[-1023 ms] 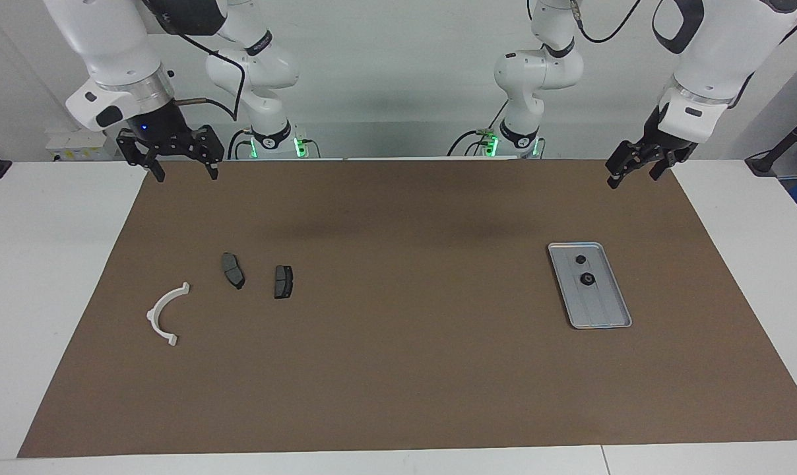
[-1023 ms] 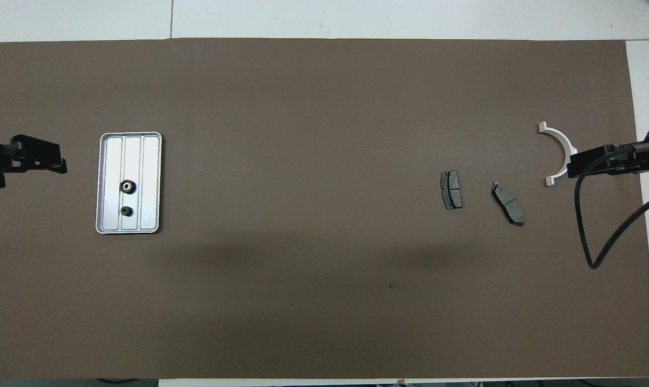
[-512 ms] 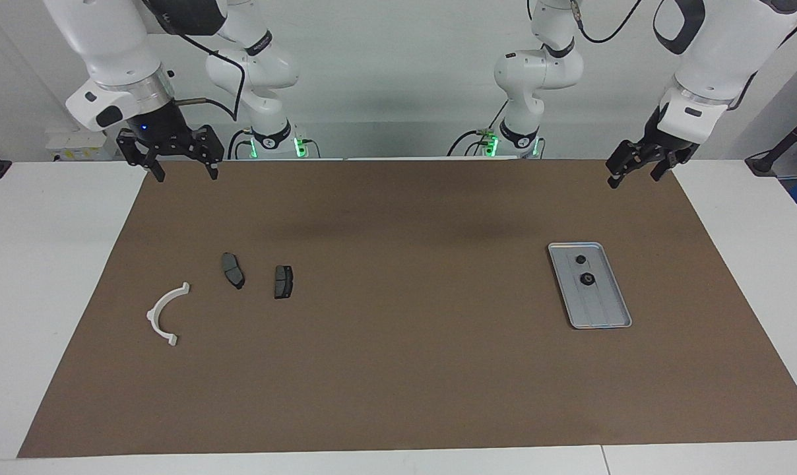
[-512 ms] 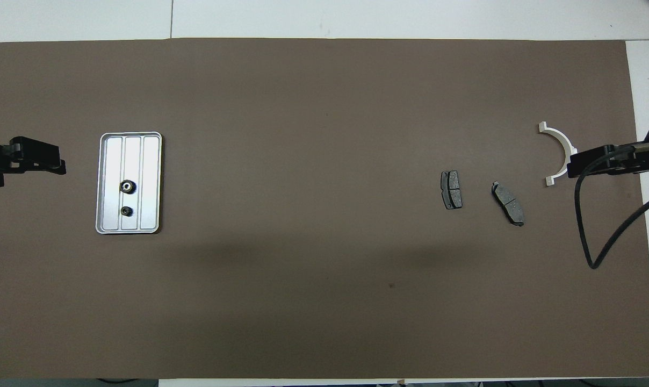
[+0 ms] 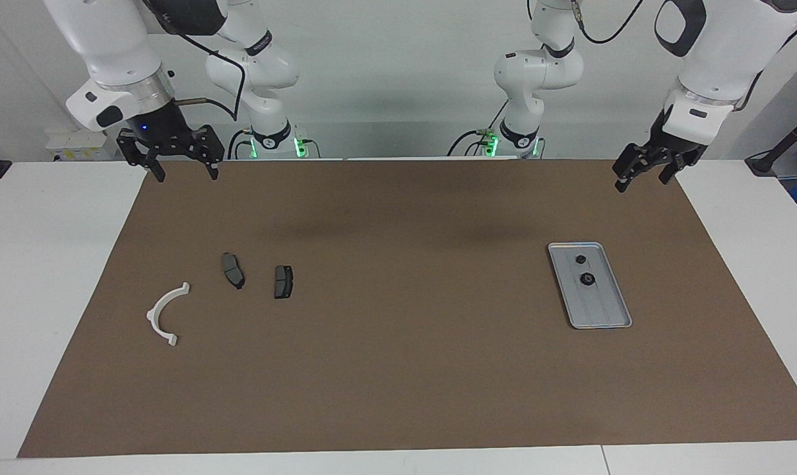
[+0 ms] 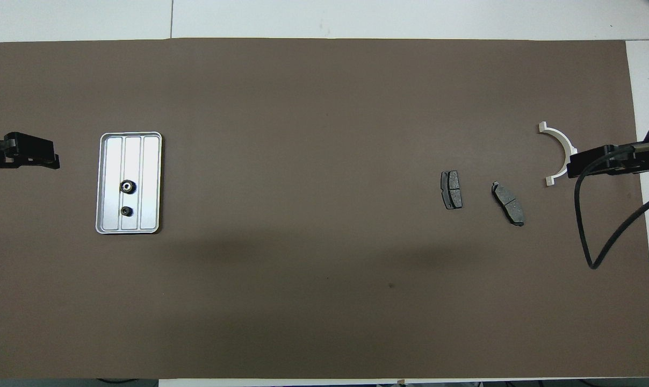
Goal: Place bearing gear from tray to pile
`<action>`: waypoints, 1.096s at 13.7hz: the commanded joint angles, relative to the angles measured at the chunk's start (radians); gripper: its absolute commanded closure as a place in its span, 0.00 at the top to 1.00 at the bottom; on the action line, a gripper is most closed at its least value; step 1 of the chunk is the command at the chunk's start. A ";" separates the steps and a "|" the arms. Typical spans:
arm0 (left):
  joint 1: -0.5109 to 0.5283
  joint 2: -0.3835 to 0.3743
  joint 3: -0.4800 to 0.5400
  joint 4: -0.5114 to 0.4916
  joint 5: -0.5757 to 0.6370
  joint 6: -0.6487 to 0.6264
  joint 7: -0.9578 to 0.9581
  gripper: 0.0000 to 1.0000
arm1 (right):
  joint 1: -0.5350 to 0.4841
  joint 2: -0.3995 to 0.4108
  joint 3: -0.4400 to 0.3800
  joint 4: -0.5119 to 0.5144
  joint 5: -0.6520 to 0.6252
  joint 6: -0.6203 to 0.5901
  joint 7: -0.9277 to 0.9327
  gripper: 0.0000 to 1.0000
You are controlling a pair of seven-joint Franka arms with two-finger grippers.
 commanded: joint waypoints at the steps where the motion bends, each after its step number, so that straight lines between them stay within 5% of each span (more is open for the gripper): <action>1: -0.007 0.014 0.012 0.010 0.021 -0.045 0.001 1.00 | -0.009 -0.005 0.006 -0.012 0.017 0.018 -0.001 1.00; 5: 0.035 0.006 0.009 -0.084 0.037 0.114 0.008 1.00 | -0.008 -0.005 0.006 -0.012 0.017 0.018 -0.002 1.00; 8: 0.038 0.097 0.009 -0.144 0.039 0.211 0.066 1.00 | -0.008 -0.005 0.006 -0.012 0.017 0.018 -0.008 1.00; 11: 0.058 0.094 0.009 -0.381 0.037 0.477 0.113 1.00 | -0.012 -0.005 0.006 -0.011 0.017 0.019 -0.005 1.00; 15: 0.070 0.158 0.009 -0.410 0.036 0.550 0.116 0.76 | -0.014 -0.017 0.006 -0.011 0.017 0.018 -0.018 1.00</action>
